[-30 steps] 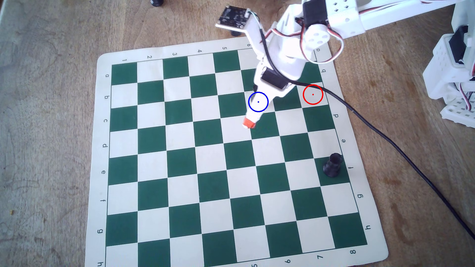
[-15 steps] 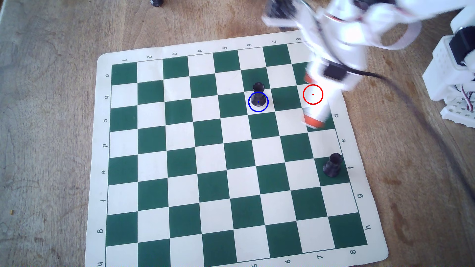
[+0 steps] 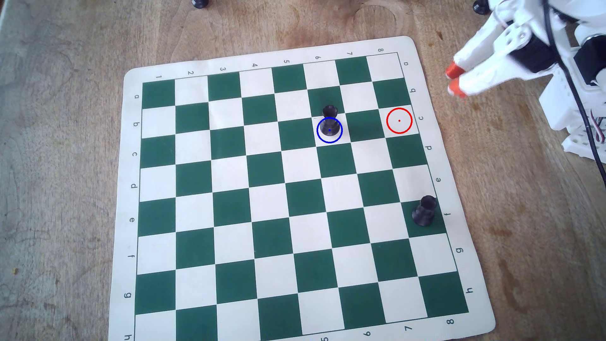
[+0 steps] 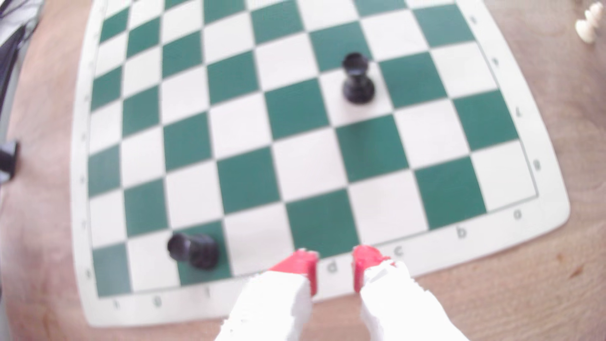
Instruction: Move the chess piece from red to blue
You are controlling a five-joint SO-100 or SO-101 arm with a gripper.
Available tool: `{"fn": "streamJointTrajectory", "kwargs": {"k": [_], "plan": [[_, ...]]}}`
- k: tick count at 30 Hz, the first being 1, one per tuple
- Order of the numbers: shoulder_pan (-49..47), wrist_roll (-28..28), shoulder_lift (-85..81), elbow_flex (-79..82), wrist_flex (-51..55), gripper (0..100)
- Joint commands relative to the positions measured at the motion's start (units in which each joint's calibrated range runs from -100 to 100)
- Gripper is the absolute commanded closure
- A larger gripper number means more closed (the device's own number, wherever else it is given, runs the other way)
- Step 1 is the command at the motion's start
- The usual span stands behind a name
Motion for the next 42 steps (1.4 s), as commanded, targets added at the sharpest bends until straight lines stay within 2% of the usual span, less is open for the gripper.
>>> {"fn": "streamJointTrajectory", "kwargs": {"k": [1,5,9,10,14,15,16,18,19,22,23,28,31,33,35,37,42], "plan": [[3.23,0.49,-9.84,0.69,-1.33,100],[4.16,0.10,-18.84,4.41,-10.01,100],[4.09,-1.32,-19.94,8.94,-33.27,100],[4.56,-1.12,-20.11,11.93,-43.35,100],[8.00,-1.42,-21.90,21.18,-62.59,100],[9.87,-0.98,-21.90,27.98,-76.76,100],[10.42,-0.29,-21.90,31.15,-83.48,100],[10.66,1.37,-21.98,35.33,-93.80,100],[10.50,2.93,-21.98,38.32,-102.56,100],[10.27,4.69,-21.98,38.95,-112.71,100],[9.72,4.93,-21.98,38.95,-120.82,100],[8.62,6.50,-22.07,38.95,-140.15,100],[7.61,6.54,-22.07,38.95,-147.44,100],[6.90,2.88,-22.07,38.95,-157.43,96],[6.75,1.12,-22.07,38.95,-162.84,95],[6.51,0.88,-22.07,38.95,-166.60,95],[6.12,5.23,-22.07,38.95,-166.60,95]]}}
